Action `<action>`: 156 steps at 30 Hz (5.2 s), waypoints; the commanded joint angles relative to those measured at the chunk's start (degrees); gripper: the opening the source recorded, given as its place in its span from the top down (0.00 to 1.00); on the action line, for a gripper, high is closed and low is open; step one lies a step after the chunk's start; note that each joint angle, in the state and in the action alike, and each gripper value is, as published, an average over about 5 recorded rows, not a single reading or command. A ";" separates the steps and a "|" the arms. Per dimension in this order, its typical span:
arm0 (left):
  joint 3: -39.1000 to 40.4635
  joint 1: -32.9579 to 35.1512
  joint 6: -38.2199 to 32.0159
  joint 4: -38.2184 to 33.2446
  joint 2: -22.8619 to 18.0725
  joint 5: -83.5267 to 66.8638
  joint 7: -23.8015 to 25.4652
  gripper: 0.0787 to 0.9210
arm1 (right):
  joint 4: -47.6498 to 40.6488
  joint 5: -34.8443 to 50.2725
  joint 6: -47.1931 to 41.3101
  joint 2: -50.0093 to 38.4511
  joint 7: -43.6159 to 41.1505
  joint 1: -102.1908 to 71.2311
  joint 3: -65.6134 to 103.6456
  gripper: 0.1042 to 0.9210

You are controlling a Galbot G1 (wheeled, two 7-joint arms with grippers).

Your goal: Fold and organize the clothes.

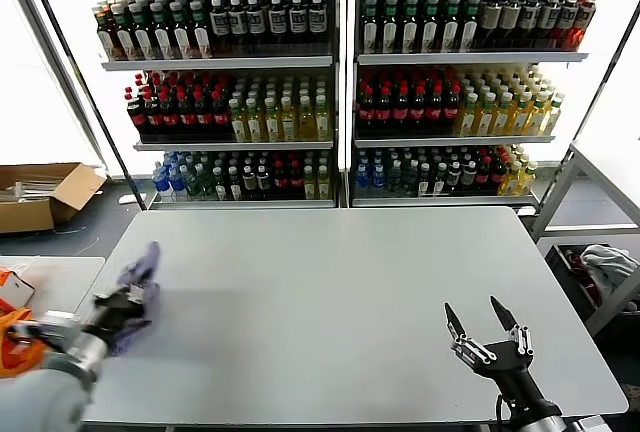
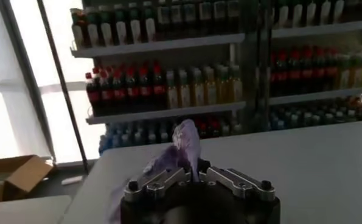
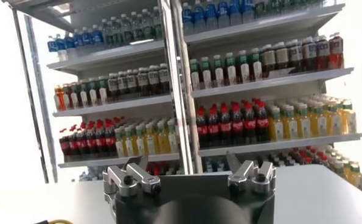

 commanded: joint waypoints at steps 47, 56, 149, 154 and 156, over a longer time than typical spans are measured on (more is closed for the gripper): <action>-2.08 2.20 -6.60 -9.29 -2.31 -5.78 10.11 0.12 | -28.97 10.92 -30.60 7.47 35.99 46.41 -50.71 0.12; 0.61 2.51 -6.50 -10.13 -3.73 -4.43 10.01 0.12 | -28.22 9.95 -31.02 7.38 35.60 45.15 -52.07 0.16; -0.09 4.85 -6.13 -9.87 -6.03 -5.34 8.97 0.12 | -25.46 -1.11 -26.25 2.63 27.37 52.67 -56.78 0.12; -1.36 5.10 -6.28 -9.98 -5.98 -5.26 9.11 0.12 | -17.49 -2.81 -18.94 -0.46 25.27 47.41 -51.64 0.12; -2.68 5.29 -6.44 -9.96 -5.78 -5.38 9.34 0.12 | -14.74 -5.04 -15.15 -2.16 23.23 43.34 -47.39 0.12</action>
